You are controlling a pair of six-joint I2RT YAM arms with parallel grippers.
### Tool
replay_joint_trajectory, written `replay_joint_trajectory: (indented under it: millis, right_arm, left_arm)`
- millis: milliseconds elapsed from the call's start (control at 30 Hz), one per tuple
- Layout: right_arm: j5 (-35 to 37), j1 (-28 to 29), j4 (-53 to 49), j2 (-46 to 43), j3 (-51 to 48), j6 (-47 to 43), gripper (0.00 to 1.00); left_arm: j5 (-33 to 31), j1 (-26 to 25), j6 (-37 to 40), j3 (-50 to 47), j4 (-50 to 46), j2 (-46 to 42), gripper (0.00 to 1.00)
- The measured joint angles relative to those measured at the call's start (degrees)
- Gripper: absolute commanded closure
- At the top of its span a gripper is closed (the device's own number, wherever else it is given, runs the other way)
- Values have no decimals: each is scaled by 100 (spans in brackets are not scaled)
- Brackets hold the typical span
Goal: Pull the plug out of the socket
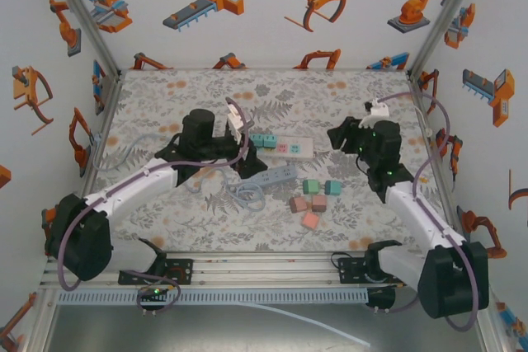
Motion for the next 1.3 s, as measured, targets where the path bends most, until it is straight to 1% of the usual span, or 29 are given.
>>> replay_joint_trajectory:
  millis: [100, 233, 333, 433, 533, 600, 700, 833, 900, 1000, 1100, 1200, 1300]
  right_arm:
    - [-378, 219, 1036, 514, 4, -835, 50]
    - [-1014, 560, 1773, 1239, 173, -2100, 50]
    - [-1556, 763, 2015, 1738, 426, -2900, 49]
    - [-2037, 870, 2177, 2168, 684, -3451, 49]
    - [-2455, 898, 2214, 2579, 931, -3781, 47]
    - [-2653, 907, 2190, 2828, 1082, -3945, 46]
    - [-2894, 944, 1801, 3156, 1403, -4319, 46]
    - [-3099, 1106, 501, 3469, 2135, -5200, 46]
    - [-3136, 1233, -254, 3620, 2590, -5657, 47]
    - [-3080, 1410, -1115, 3866, 3143, -6166, 48]
    - [-3018, 1545, -1672, 4083, 3432, -6485, 48]
    - [-2970, 1635, -2127, 4395, 3700, -6704, 51]
    - [-2907, 1681, -2391, 4710, 3908, -6832, 54]
  left_arm:
    - [-590, 17, -136, -50, 114, -133, 1]
    - [-1200, 111, -369, -94, 199, -164, 0]
    - [-1484, 302, -632, -164, 310, -164, 0]
    - [-1655, 575, -960, -212, 380, -146, 0]
    - [-1845, 780, -1196, -199, 348, -79, 1]
    - [-1993, 811, -1322, -107, 190, 35, 0]
    - [-2258, 802, -1567, 94, -109, 245, 1]
    - [-2656, 835, -1956, 380, -538, 505, 4]
    - [-2745, 892, -2142, 498, -723, 612, 5]
    - [-2826, 1012, -2409, 627, -938, 772, 7]
    - [-2857, 1123, -2625, 741, -1187, 962, 10]
    - [-2929, 1185, -2798, 938, -1502, 1215, 14]
    - [-3001, 1189, -2951, 1121, -1749, 1451, 18]
